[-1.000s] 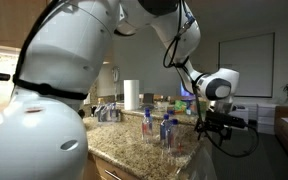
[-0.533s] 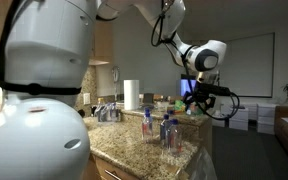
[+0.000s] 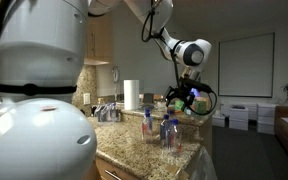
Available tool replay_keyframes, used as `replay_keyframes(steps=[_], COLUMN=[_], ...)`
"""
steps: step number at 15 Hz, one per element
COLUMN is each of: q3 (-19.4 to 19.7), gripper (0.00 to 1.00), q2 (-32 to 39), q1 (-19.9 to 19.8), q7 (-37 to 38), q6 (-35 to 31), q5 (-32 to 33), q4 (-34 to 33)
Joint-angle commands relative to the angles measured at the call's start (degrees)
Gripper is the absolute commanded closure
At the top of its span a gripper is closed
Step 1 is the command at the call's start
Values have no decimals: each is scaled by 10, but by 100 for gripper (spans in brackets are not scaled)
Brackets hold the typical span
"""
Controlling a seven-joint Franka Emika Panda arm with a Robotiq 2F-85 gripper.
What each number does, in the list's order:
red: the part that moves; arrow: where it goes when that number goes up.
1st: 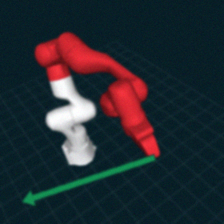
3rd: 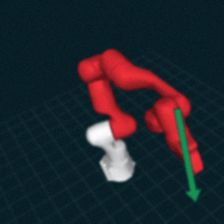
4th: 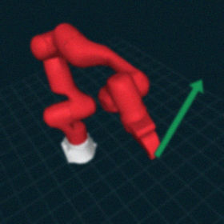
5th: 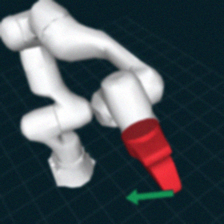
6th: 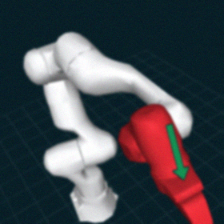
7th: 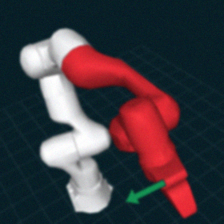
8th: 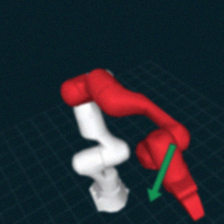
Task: Put all the water bottles into the plastic bag
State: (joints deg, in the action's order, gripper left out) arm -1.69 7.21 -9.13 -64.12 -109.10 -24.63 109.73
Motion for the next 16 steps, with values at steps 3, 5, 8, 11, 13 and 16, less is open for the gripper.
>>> replay_keyframes(steps=[3, 5, 8, 11, 13, 16], q3=[13, 15, 17, 17, 16, 15], gripper=[0, 0, 0, 0, 19, 40], q2=[-23, -26, -25, -25, -24, -24], q1=[29, 33, 35, 36, 38, 40], q7=[-7, -5, -6, -9, -8, -8], q6=[-10, -29, -50, -84, -101, -118], q5=[55, 74, 85, 81, 83, 83], q4=[49, 68, 83, 100, 109, 118])
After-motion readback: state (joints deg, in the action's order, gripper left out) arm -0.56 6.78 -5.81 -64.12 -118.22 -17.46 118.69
